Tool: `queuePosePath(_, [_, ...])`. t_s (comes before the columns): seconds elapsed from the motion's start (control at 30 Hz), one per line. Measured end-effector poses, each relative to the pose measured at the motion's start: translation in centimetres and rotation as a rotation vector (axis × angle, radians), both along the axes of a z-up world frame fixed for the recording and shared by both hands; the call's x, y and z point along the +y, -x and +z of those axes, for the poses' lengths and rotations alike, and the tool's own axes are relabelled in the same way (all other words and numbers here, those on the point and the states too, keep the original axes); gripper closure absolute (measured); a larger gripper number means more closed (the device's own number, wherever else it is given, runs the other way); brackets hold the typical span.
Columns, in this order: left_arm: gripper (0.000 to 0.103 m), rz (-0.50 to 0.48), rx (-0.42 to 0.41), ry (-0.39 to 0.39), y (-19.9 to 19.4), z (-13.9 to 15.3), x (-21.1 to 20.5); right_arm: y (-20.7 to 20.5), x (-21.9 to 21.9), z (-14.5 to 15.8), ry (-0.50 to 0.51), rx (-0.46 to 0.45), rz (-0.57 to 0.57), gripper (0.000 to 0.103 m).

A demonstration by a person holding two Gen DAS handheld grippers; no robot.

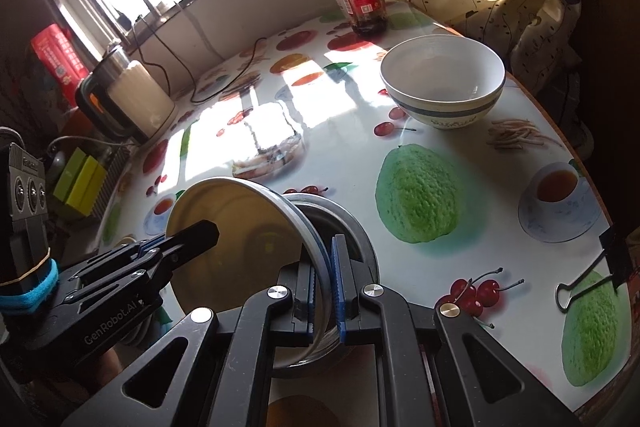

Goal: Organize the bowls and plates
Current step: 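Lower the white bowl into the steel bowl with both grippers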

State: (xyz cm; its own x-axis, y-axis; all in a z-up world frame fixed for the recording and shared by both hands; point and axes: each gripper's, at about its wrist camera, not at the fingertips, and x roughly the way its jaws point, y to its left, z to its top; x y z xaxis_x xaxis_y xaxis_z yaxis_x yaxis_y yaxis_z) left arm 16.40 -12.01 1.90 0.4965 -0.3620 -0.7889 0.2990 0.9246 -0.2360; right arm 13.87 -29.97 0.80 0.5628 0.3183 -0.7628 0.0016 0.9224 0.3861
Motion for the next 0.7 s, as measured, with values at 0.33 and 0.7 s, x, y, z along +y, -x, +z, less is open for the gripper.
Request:
queuePosePath(0.33, [0.091,-0.009,0.03,-0.02,0.35,-0.04,-0.33,0.5,-0.39,0.09,-0.056,0.077,-0.013,0.094])
queuePosePath(0.7, [0.091,-0.013,0.041,-0.043,0.36,-0.37,-0.81,0.2,-0.9,-0.54,-0.067,0.123,-0.023,0.094])
